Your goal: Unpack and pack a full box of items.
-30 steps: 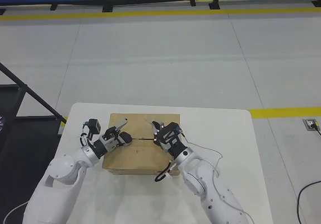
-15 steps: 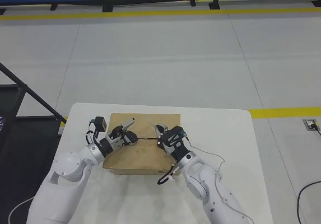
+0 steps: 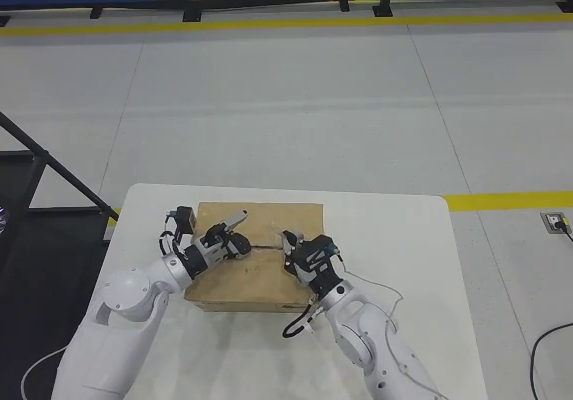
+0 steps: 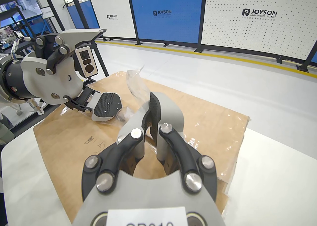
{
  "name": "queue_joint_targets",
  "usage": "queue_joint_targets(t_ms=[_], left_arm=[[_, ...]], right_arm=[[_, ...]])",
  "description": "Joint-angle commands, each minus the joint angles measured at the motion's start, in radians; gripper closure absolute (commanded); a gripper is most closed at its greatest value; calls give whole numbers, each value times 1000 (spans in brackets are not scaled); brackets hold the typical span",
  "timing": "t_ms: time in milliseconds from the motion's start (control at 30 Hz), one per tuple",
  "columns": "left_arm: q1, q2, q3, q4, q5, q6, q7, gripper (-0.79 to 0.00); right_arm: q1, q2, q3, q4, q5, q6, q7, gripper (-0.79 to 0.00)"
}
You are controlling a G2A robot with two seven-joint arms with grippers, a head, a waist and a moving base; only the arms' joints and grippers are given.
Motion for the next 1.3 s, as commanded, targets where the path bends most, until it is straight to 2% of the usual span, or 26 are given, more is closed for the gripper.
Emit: queue_joint_targets(t_ms=[0, 33, 67, 133, 233, 300, 467, 867, 1033, 1100, 1167, 1200, 1233, 1267], left_arm=[[-4, -2, 8, 6, 1, 1, -1, -785], [-7, -2, 11, 8, 2, 2, -1, -785], [-9, -3, 14, 11, 3, 2, 1, -785], [-13, -5, 20, 17, 6, 3, 3, -785], [-18, -6, 25, 24, 8, 2, 2, -785], [-20, -7, 26, 26, 7, 2, 2, -785], [-20, -8, 27, 30, 8, 2, 1, -785], [-20, -10, 29, 36, 4, 0, -5, -785], [-20, -11, 31, 37, 2, -2, -8, -785], [-20, -12, 32, 37, 3, -3, -11, -785], [-17, -12, 32, 35, 1, -6, -11, -785], [-15, -12, 31, 32, 0, -8, -11, -785], [-13, -12, 29, 29, -2, -10, -12, -785], [-10, -12, 26, 26, -3, -12, -11, -785]], right_arm=[[-1, 1, 2, 4, 7, -1, -2, 0], [-1, 1, 4, 5, 9, -2, -3, -22], [-1, 2, 4, 6, 11, -2, -3, -145], [-1, 3, 6, 6, 15, -3, 0, -179], [0, 4, 8, 3, 17, -4, 5, -305], [0, 5, 9, 0, 21, -4, 10, -351], [-6, 8, 13, -19, 17, 10, 14, -372], [-77, 21, 54, -115, 12, 55, -23, -366], [-118, 34, 88, -215, 8, 8, -20, -369], [-115, 37, 92, -256, 6, -13, 24, -376], [-91, 37, 90, -275, 60, -55, 128, -385], [-63, 37, 89, -275, 100, -91, 200, -431], [-33, 37, 92, -266, 144, -119, 267, -428], [1, 36, 94, -244, 195, -134, 342, -388]])
